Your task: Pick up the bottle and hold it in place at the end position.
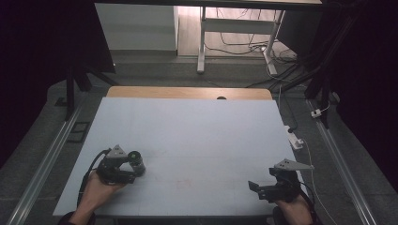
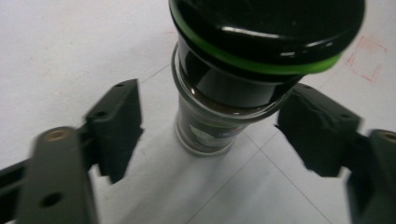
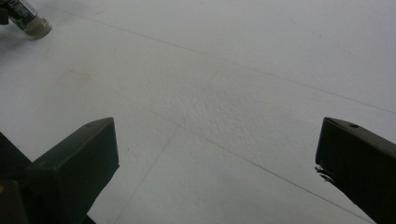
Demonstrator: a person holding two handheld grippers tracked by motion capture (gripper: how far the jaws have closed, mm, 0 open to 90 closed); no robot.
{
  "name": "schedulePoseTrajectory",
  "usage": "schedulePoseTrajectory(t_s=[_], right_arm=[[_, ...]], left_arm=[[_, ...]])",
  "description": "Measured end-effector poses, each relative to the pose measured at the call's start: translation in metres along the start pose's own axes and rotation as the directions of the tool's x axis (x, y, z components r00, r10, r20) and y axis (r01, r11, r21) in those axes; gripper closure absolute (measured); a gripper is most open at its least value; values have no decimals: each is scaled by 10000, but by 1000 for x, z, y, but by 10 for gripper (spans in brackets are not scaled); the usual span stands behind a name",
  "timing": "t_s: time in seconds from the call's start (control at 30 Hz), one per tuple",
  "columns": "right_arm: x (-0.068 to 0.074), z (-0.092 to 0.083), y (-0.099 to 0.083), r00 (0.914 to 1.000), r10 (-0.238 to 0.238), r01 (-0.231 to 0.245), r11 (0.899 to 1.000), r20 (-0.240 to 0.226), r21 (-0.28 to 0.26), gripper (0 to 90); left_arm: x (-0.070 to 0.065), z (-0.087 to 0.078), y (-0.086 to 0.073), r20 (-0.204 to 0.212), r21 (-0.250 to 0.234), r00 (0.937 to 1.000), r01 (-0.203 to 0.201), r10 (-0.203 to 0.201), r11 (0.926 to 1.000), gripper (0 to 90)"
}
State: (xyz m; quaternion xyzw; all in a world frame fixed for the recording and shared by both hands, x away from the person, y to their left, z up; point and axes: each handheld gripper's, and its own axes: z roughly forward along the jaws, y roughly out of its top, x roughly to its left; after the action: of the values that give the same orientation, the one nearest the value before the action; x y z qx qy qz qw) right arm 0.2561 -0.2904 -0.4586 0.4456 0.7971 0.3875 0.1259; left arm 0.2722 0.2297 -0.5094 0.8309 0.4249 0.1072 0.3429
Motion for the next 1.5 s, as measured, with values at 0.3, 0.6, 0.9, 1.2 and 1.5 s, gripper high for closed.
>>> schedulePoseTrajectory(t_s=[0.3, 0.6, 0.9, 1.2, 1.5], right_arm=[[0, 0, 0, 10000, -8, 8, 10000, -23, 33, 0], [0, 0, 0, 10000, -13, 13, 10000, -38, 39, 0], [0, 0, 0, 10000, -26, 26, 10000, -52, 29, 0], [0, 0, 0, 10000, -8, 8, 10000, -56, 18, 0], [0, 0, 0, 10000, 4, -4, 10000, -51, 20, 0]], left_arm=[[0, 2, 2, 104, 45, 9997, -204, 204, 9998, 382], [-1, 1, 4, 91, 82, 9984, -557, 557, 9984, 523], [-2, 1, 5, -64, 163, 9969, -783, 784, 9968, 535], [-6, -4, 11, 295, -279, 9967, -748, 756, 9968, 536], [-14, -6, 27, 142, -309, 9960, -872, 877, 9957, 537]])
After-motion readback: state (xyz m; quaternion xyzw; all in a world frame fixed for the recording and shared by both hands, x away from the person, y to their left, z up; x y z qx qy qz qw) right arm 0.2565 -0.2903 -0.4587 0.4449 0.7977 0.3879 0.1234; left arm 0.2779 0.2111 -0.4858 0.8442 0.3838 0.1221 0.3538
